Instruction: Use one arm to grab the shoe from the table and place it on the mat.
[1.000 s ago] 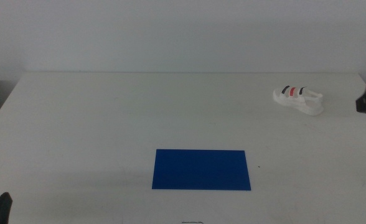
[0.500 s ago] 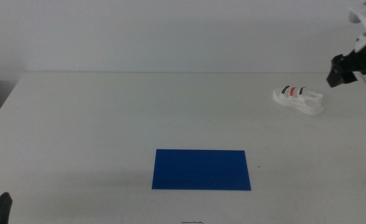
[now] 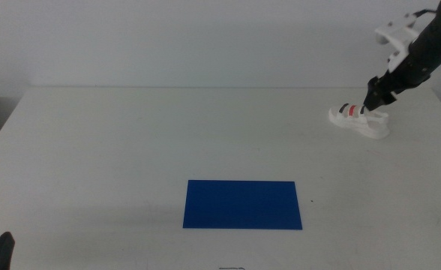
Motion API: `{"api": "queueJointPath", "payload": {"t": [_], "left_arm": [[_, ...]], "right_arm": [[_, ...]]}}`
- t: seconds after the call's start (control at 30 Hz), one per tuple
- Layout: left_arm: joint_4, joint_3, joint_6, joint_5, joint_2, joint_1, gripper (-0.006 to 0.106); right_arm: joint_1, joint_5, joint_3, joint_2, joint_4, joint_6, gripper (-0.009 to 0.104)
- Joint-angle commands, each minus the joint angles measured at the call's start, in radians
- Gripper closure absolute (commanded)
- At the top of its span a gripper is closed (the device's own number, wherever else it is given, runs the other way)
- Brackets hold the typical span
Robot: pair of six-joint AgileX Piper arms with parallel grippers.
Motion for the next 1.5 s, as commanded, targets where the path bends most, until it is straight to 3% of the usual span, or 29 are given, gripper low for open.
{"api": "queueJointPath", "payload": {"t": [0.0, 0.3, 0.43, 0.6, 0.77, 1.13, 1.3, 1.47], "left_arm": [[-0.009, -0.003, -0.015, -0.083, -0.019, -0.001, 0.007], [-0.009, -0.003, -0.015, -0.083, -0.019, -0.001, 0.007], [-0.009, -0.003, -0.015, -0.083, -0.019, -0.001, 0.007], [-0.009, -0.003, -0.015, -0.083, -0.019, -0.001, 0.007], [-0.009, -0.003, -0.015, -0.083, -0.019, -0.001, 0.007], [-0.009, -0.003, -0.015, -0.083, -0.019, -0.001, 0.007], [-0.009, -0.003, -0.015, -0.083, -0.019, -0.001, 0.007], [-0.009, -0.003, -0.015, -0.083, -0.019, -0.001, 0.007]], "right_arm": [[0.001, -0.038, -0.059, -0.027, 0.026, -0.041, 0.024], [0.002, -0.109, -0.072, 0.062, 0.07, -0.122, 0.024], [0.008, -0.11, -0.072, 0.09, 0.073, -0.155, 0.03], [0.032, -0.114, -0.072, 0.101, 0.073, -0.206, 0.056], [0.06, -0.108, -0.072, 0.095, 0.06, -0.203, 0.097], [0.159, 0.127, -0.045, -0.115, 0.001, 0.068, 0.096], [0.271, 0.082, 0.154, -0.26, -0.006, 0.142, 0.096], [0.389, -0.086, 0.389, -0.409, -0.041, 0.319, 0.096]]}}
